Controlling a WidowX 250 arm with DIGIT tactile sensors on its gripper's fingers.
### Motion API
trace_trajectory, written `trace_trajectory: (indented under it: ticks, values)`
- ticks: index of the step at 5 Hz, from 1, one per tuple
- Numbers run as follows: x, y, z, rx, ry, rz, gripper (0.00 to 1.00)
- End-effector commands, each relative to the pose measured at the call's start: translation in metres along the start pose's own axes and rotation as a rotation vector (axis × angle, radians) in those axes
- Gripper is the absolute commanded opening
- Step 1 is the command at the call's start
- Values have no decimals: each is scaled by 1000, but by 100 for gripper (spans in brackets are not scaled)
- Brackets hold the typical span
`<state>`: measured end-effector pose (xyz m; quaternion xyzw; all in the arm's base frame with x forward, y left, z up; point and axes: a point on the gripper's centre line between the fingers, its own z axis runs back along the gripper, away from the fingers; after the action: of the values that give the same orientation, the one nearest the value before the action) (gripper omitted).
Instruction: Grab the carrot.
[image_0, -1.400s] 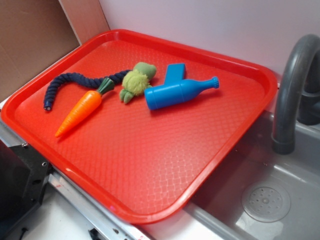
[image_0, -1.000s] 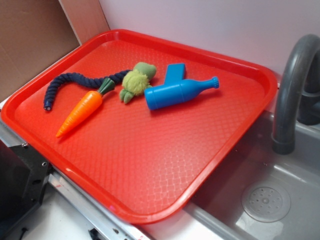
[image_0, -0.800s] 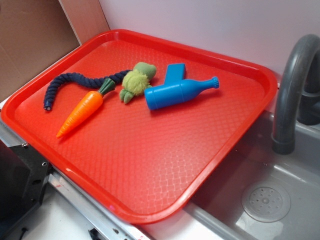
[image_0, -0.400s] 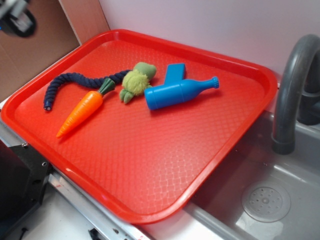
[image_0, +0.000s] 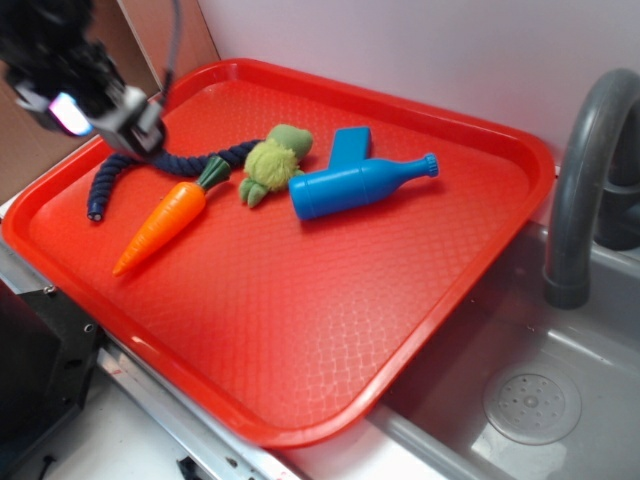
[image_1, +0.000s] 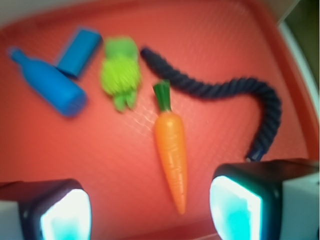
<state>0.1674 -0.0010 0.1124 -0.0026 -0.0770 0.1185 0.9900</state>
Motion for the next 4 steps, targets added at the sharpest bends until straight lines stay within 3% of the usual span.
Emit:
trace_trajectory:
  ticks: [1,4]
  values:
    - [9,19,-45,21,42,3,100]
    - [23,29,-94,-19,127,-18,100]
